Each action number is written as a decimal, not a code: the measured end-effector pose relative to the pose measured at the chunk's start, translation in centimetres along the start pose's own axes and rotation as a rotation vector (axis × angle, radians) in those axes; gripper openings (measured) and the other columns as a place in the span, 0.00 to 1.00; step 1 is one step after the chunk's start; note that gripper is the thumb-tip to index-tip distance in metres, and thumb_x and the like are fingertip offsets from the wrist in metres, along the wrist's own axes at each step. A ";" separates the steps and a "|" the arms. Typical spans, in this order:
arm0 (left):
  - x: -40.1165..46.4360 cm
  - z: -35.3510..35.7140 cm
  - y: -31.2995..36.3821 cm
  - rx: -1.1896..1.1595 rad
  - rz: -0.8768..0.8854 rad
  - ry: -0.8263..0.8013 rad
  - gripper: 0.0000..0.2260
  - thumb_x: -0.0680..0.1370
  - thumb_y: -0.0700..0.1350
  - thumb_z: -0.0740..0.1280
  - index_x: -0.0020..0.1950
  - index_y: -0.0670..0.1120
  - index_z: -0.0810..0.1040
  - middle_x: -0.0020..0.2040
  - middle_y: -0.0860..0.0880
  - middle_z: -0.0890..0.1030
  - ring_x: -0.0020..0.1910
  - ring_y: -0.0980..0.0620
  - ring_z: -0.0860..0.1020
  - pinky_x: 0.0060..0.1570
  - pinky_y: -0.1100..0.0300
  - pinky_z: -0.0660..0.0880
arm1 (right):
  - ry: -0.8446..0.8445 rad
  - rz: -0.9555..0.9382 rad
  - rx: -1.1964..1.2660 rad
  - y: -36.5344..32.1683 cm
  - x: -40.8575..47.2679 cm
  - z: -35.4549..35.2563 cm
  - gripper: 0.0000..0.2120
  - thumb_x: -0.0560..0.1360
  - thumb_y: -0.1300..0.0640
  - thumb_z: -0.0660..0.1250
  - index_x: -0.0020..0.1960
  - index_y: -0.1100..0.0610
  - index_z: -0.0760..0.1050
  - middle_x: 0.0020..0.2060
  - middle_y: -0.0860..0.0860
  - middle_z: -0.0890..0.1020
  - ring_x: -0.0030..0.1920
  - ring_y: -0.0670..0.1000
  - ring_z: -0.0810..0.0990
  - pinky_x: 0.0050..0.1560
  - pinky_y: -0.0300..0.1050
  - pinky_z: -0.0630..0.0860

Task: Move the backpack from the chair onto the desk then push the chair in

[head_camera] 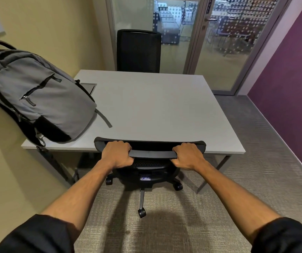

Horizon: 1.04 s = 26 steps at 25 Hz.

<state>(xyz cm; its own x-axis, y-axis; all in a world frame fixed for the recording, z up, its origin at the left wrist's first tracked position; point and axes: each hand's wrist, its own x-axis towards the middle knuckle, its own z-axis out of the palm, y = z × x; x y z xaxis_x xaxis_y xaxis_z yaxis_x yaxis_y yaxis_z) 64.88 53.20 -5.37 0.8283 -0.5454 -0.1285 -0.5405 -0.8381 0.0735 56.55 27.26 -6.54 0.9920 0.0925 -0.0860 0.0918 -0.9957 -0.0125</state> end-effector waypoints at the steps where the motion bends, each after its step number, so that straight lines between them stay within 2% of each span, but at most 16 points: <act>1: 0.3 0.1 -0.1 0.000 0.005 -0.003 0.06 0.65 0.52 0.64 0.35 0.50 0.78 0.28 0.52 0.75 0.33 0.47 0.77 0.37 0.56 0.75 | -0.004 -0.008 -0.005 0.1 0.2 0.2 0.13 0.67 0.44 0.56 0.36 0.53 0.69 0.25 0.46 0.65 0.30 0.54 0.70 0.34 0.45 0.64; 4: 0.5 0.0 -0.5 -0.004 0.018 -0.005 0.06 0.65 0.52 0.64 0.34 0.51 0.77 0.26 0.52 0.72 0.31 0.47 0.76 0.37 0.56 0.75 | -0.005 -0.015 -0.005 0.4 0.5 0.3 0.13 0.68 0.44 0.58 0.35 0.54 0.69 0.25 0.46 0.65 0.30 0.54 0.69 0.33 0.46 0.65; 9: 0.7 0.2 -0.8 0.018 0.044 -0.002 0.06 0.64 0.51 0.64 0.34 0.50 0.77 0.27 0.52 0.73 0.32 0.47 0.77 0.34 0.58 0.69 | -0.012 -0.005 0.018 0.3 0.6 0.4 0.12 0.68 0.44 0.58 0.35 0.53 0.70 0.24 0.45 0.67 0.30 0.53 0.71 0.34 0.45 0.68; 14: 0.2 -0.1 -0.2 0.030 0.009 -0.026 0.09 0.66 0.51 0.64 0.40 0.49 0.80 0.29 0.52 0.74 0.35 0.46 0.79 0.38 0.56 0.75 | -0.026 0.056 0.025 -0.3 0.2 0.1 0.10 0.66 0.46 0.58 0.35 0.52 0.69 0.25 0.46 0.69 0.31 0.54 0.72 0.33 0.45 0.65; 17: 0.0 0.1 0.4 0.049 -0.030 -0.007 0.14 0.68 0.51 0.64 0.49 0.46 0.80 0.37 0.49 0.79 0.43 0.45 0.81 0.48 0.53 0.74 | -0.034 0.100 0.054 -0.8 0.0 -0.3 0.12 0.70 0.45 0.62 0.43 0.53 0.72 0.36 0.51 0.80 0.38 0.56 0.77 0.38 0.47 0.67; 19: -0.3 0.3 0.5 0.068 -0.054 0.030 0.20 0.71 0.54 0.64 0.60 0.46 0.76 0.51 0.46 0.82 0.56 0.44 0.79 0.61 0.48 0.68 | -0.020 0.133 0.079 -1.1 -0.4 -1.0 0.21 0.70 0.38 0.64 0.52 0.55 0.73 0.43 0.53 0.83 0.44 0.57 0.80 0.43 0.48 0.69; 21: -1.5 0.8 0.3 0.103 -0.042 0.115 0.30 0.73 0.63 0.64 0.69 0.47 0.70 0.63 0.46 0.80 0.64 0.45 0.76 0.67 0.47 0.64 | 0.048 0.133 0.116 -1.6 -1.5 -2.1 0.31 0.67 0.30 0.63 0.58 0.54 0.73 0.48 0.52 0.83 0.49 0.55 0.80 0.51 0.50 0.71; 23: -3.2 0.6 0.0 0.111 -0.013 0.194 0.38 0.72 0.71 0.58 0.73 0.47 0.67 0.67 0.45 0.78 0.67 0.45 0.74 0.69 0.47 0.63 | 0.138 0.107 0.163 -1.7 -2.5 -4.1 0.41 0.65 0.24 0.61 0.66 0.52 0.70 0.59 0.51 0.80 0.58 0.54 0.78 0.62 0.53 0.69; 26: -4.3 -3.1 -0.1 0.009 0.019 0.427 0.40 0.74 0.73 0.48 0.77 0.47 0.63 0.75 0.45 0.69 0.74 0.45 0.68 0.73 0.44 0.58 | 0.291 0.113 0.175 -1.2 -3.4 -8.4 0.46 0.66 0.22 0.55 0.75 0.49 0.60 0.76 0.51 0.64 0.73 0.54 0.64 0.72 0.57 0.58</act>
<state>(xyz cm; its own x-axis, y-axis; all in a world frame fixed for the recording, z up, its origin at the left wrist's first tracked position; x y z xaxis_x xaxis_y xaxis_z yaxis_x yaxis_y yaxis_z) 61.82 55.58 -1.72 0.8039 -0.5169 0.2942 -0.5560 -0.8287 0.0635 53.79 28.06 2.14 0.9804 -0.0486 0.1908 -0.0113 -0.9814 -0.1916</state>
